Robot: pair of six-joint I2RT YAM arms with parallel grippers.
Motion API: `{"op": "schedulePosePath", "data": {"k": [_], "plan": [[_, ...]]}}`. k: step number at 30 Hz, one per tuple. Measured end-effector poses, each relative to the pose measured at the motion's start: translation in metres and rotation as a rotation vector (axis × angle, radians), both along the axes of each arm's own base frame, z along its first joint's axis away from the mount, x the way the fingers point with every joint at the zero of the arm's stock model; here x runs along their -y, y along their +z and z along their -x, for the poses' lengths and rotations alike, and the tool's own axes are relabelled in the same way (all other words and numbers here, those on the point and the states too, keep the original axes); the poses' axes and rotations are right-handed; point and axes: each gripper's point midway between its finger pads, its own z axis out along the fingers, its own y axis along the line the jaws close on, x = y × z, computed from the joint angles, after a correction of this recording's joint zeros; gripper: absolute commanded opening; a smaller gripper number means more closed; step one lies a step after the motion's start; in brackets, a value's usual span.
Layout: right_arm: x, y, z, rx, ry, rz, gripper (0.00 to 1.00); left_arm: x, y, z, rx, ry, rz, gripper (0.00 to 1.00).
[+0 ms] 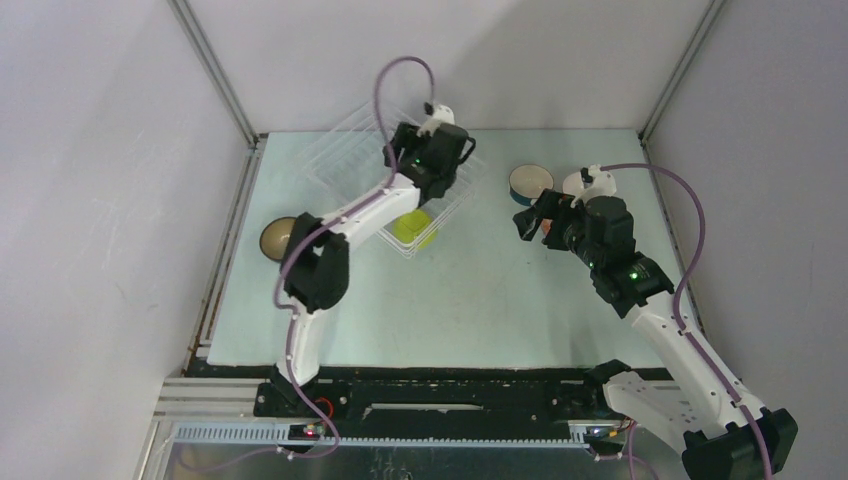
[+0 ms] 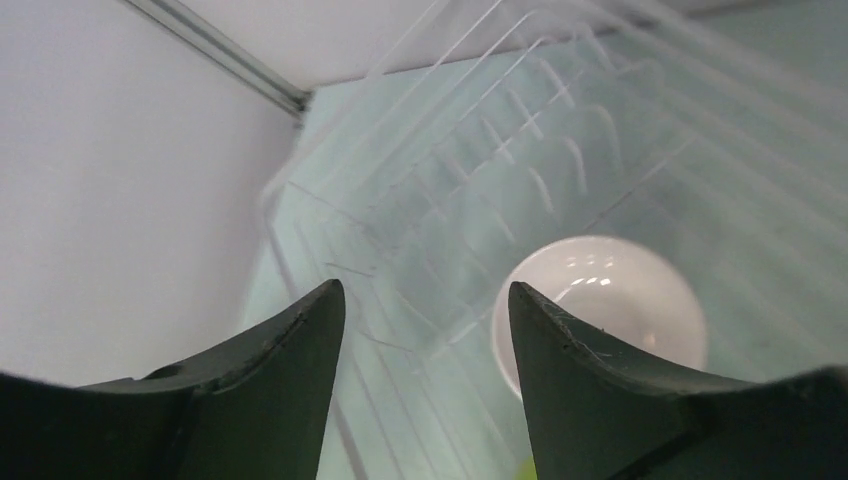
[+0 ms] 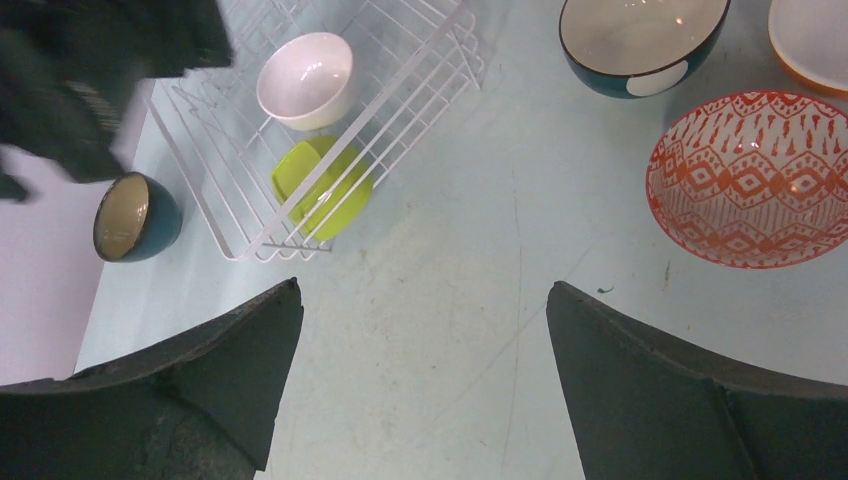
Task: Unload the bowls from the dish rack
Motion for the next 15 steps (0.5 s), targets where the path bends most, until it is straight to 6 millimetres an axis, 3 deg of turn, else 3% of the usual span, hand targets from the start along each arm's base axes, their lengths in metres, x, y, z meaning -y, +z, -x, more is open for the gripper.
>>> {"op": "schedulePosePath", "data": {"k": [4, 7, 11, 15], "plan": [[0.0, 0.0, 0.0, 0.0, 0.0, 0.0, 1.0, -0.012, 0.026, 0.003, 0.065, 0.001, 0.34, 0.66], [0.0, 0.0, 0.0, 0.001, 0.0, 0.0, 1.0, -0.033, 0.028, -0.003, 0.08, 0.043, 0.573, 0.66], [0.001, 0.004, 0.002, 0.01, 0.0, -0.004, 1.0, -0.056, 0.0, -0.01, 0.028, 0.123, 0.764, 0.67], [0.002, 0.006, 0.004, 0.016, 0.0, -0.006, 1.0, -0.052, -0.028, -0.008, -0.051, 0.146, 0.852, 0.68]]}}
